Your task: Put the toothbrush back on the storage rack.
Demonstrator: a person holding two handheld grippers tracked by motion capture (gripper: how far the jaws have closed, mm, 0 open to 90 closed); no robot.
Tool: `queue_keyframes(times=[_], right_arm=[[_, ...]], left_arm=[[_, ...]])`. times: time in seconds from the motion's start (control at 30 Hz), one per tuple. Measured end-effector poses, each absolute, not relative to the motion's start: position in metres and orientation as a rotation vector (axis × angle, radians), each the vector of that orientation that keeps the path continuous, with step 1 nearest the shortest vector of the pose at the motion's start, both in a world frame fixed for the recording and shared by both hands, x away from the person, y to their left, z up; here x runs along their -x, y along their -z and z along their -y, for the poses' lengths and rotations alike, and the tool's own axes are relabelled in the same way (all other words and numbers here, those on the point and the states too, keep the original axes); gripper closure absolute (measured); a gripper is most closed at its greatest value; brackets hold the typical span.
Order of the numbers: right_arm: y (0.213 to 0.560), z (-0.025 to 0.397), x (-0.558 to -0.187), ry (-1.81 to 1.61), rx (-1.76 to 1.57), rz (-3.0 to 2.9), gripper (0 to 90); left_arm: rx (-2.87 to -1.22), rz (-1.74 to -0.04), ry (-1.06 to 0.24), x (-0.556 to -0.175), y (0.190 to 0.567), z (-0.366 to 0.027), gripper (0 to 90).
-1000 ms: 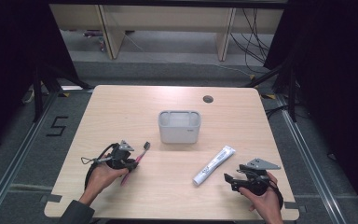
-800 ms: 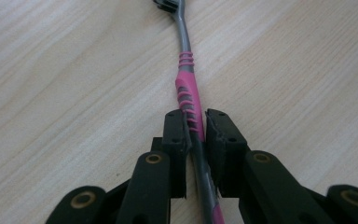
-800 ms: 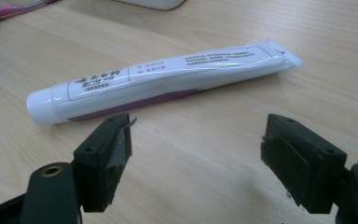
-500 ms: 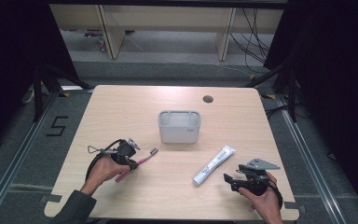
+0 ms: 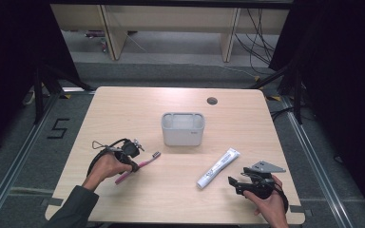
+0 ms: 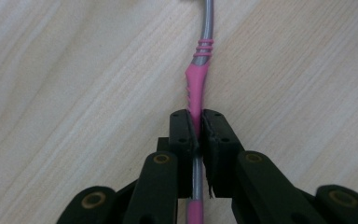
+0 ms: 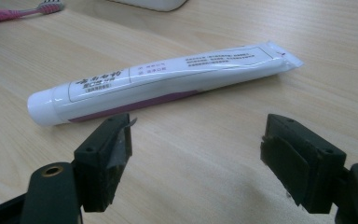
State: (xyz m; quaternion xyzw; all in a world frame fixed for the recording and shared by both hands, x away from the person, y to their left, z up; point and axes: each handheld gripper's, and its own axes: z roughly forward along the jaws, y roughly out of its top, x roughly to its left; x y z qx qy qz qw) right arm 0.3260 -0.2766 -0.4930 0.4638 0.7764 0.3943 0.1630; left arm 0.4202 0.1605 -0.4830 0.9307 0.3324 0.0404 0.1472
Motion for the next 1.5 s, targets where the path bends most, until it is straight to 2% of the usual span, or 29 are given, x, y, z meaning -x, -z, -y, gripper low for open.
queue_keyframes(times=[0.43, 0.87, 1.23, 1.37, 1.4, 1.5], right_arm=[[0.494, 0.275, -0.326, -1.136, -1.337, -2.231, 25.2], [0.494, 0.277, -0.327, -1.141, -1.343, -2.207, 25.2], [0.494, 0.276, -0.326, -1.152, -1.383, -2.199, 25.2], [0.493, 0.277, -0.325, -1.138, -1.389, -2.199, 25.2], [0.493, 0.277, -0.325, -1.138, -1.390, -2.200, 25.2], [0.493, 0.277, -0.325, -1.140, -1.395, -2.203, 25.2]], left_arm=[[-2.760, -0.901, -0.141, -0.421, 0.481, -0.152, 82.2], [-2.656, -0.859, -0.226, -0.419, 0.452, -0.164, 82.2], [-2.440, -0.881, -0.336, -0.418, 0.424, -0.184, 82.3], [-2.322, -0.891, -0.398, -0.418, 0.416, -0.189, 82.2], [-2.249, -0.915, -0.446, -0.418, 0.414, -0.190, 82.3], [-2.208, -0.882, -0.492, -0.418, 0.406, -0.193, 82.3]])
